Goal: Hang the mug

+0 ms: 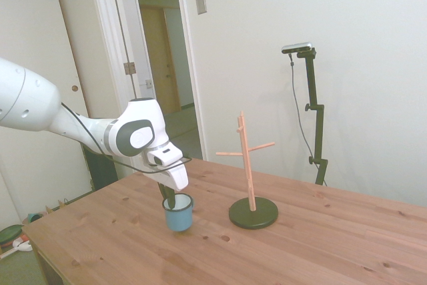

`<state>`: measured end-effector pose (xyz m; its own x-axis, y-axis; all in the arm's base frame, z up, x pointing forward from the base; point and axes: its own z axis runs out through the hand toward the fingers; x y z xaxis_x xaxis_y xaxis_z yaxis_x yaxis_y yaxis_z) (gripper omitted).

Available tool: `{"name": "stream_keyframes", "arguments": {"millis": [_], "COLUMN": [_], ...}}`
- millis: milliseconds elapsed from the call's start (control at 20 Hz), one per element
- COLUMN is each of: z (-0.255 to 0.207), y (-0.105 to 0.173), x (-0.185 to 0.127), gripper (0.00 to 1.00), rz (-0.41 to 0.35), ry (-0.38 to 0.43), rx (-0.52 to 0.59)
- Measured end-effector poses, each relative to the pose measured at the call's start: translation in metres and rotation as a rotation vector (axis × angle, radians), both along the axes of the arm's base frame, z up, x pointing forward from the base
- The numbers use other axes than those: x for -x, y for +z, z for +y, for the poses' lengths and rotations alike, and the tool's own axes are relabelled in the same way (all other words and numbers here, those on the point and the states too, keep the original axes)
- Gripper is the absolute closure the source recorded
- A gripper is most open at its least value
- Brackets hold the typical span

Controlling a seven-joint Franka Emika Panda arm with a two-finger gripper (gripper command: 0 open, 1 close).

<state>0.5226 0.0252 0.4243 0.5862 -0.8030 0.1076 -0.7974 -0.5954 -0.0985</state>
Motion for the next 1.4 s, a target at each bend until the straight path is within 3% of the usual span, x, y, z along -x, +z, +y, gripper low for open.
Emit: {"name": "stream_keyframes", "arguments": {"millis": [400,1100,1400], "z": [-0.060,-0.095,-0.097], "y": [0.061,0.135,0.139], "x": [0.021,0.013,-0.006], "gripper": [1.00,1.00,1.00], "rz": [-0.106,-0.156,-0.156], "ry": [0.051,0.193,0.207], "rx": [0.025,0.059,0.061]}}
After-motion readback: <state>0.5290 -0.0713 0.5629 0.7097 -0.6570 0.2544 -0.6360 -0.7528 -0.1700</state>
